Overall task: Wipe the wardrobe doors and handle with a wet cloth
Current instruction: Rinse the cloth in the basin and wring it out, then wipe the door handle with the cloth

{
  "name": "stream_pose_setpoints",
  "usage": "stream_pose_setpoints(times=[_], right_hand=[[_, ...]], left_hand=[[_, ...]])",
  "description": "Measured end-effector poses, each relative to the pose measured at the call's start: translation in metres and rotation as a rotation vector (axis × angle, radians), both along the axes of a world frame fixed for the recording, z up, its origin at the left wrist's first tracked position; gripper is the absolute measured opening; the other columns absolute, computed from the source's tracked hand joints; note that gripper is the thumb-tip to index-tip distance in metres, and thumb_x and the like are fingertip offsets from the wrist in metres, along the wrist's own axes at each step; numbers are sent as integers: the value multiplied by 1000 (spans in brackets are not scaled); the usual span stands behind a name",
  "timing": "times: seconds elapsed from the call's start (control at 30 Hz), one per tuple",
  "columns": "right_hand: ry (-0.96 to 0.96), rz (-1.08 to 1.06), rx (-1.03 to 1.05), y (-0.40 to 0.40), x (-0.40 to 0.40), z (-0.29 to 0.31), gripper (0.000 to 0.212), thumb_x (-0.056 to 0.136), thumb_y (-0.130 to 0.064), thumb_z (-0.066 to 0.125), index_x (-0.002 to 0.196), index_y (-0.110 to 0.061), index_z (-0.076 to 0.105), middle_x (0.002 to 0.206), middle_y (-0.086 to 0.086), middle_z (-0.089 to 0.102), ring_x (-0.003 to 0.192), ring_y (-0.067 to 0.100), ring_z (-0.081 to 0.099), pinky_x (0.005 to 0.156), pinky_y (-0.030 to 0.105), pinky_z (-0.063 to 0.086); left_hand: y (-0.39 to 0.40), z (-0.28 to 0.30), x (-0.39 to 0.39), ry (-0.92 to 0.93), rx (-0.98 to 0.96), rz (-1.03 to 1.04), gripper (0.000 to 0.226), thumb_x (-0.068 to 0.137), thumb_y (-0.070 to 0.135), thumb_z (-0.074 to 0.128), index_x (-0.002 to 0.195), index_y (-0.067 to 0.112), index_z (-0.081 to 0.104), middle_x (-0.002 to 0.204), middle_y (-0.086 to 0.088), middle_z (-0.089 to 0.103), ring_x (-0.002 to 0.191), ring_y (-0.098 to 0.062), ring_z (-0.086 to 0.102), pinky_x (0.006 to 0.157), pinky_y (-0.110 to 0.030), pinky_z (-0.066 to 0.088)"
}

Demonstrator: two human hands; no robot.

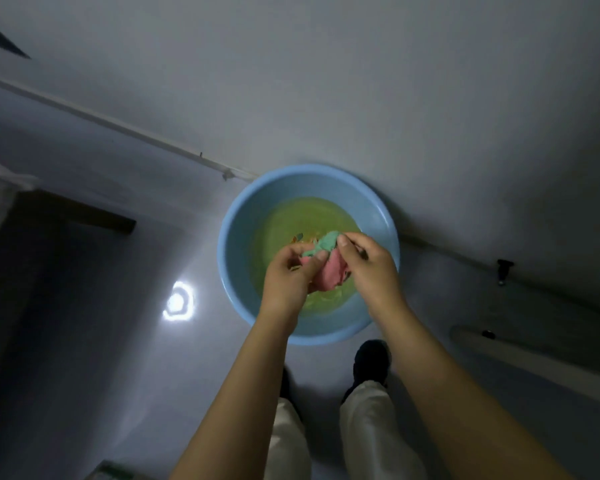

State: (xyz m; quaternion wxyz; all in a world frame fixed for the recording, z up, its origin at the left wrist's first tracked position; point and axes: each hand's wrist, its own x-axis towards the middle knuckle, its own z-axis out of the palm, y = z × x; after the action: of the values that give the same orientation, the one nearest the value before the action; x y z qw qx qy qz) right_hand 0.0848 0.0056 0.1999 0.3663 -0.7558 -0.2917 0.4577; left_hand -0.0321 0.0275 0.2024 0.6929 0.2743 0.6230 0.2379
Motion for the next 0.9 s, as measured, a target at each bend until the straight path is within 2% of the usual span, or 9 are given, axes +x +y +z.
stream_pose_setpoints(times=[0.07, 0.17, 0.27, 0.33, 0.4, 0.5, 0.63, 0.8, 0.9], right_hand=[[-49, -17, 74, 0, 3, 46, 12, 93, -16, 59, 88, -27, 62, 95, 1, 65, 90, 15, 60, 82, 21, 46], [-83, -41, 138, -4, 6, 120, 10, 93, -14, 59, 88, -22, 63, 90, -2, 65, 86, 13, 60, 82, 24, 46], [-170, -10, 188, -12, 5, 185, 11, 94, -14, 57, 88, -20, 62, 81, -9, 63, 75, 3, 55, 71, 11, 41], [-243, -4, 252, -22, 3, 228, 13, 95, -12, 56, 86, -21, 60, 79, -7, 62, 73, 0, 53, 68, 7, 39], [-305, 1, 310, -32, 5, 270, 14, 95, -11, 55, 87, -21, 60, 78, -7, 61, 75, 1, 53, 67, 5, 37], [-362, 12, 354, -54, 8, 325, 12, 96, -14, 54, 92, -14, 65, 81, -7, 62, 77, 3, 54, 68, 6, 37], [-338, 62, 355, -84, 12, 372, 14, 97, -17, 52, 87, -22, 60, 76, -9, 58, 70, 2, 51, 69, 16, 40], [-299, -13, 375, -142, 33, 428, 27, 99, -19, 48, 73, -25, 53, 62, -14, 54, 57, -7, 47, 60, 17, 37], [-277, -55, 382, -187, 51, 451, 33, 99, -19, 48, 66, -21, 48, 57, -12, 44, 54, 1, 38, 57, 24, 33]], left_hand=[[3, 46, -5, 27, 88, -10, 17, 83, 9, 71, 83, 16, 57, 86, -13, 59, 81, -26, 60, 82, -47, 53], [7, 117, -12, 118, 274, -124, 21, 80, 13, 75, 77, 15, 54, 76, -2, 60, 73, -16, 58, 71, -27, 48], [6, 181, -17, 208, 420, -237, 20, 81, 17, 74, 88, 13, 55, 79, 6, 58, 68, -7, 54, 59, -9, 41], [1, 221, -24, 246, 523, -339, 28, 83, 18, 72, 105, 20, 55, 89, 10, 56, 72, -3, 54, 62, -6, 41], [-4, 254, -31, 307, 677, -518, 42, 85, 23, 70, 123, 29, 55, 98, 8, 50, 79, -1, 53, 72, -7, 41], [-14, 293, -34, 378, 834, -763, 40, 84, 29, 68, 123, 27, 62, 106, 7, 45, 93, -15, 56, 95, -31, 44], [-30, 342, -23, 143, 824, -870, 27, 84, 15, 72, 110, 18, 64, 115, 1, 54, 99, 2, 52, 86, -3, 36], [-62, 396, 7, -126, 715, -1042, 38, 86, 11, 69, 118, 28, 58, 98, 4, 66, 91, -8, 63, 84, -21, 48], [-92, 421, 30, -173, 764, -1173, 18, 86, 5, 66, 103, 11, 67, 76, 15, 67, 72, 2, 61, 70, -15, 46]])
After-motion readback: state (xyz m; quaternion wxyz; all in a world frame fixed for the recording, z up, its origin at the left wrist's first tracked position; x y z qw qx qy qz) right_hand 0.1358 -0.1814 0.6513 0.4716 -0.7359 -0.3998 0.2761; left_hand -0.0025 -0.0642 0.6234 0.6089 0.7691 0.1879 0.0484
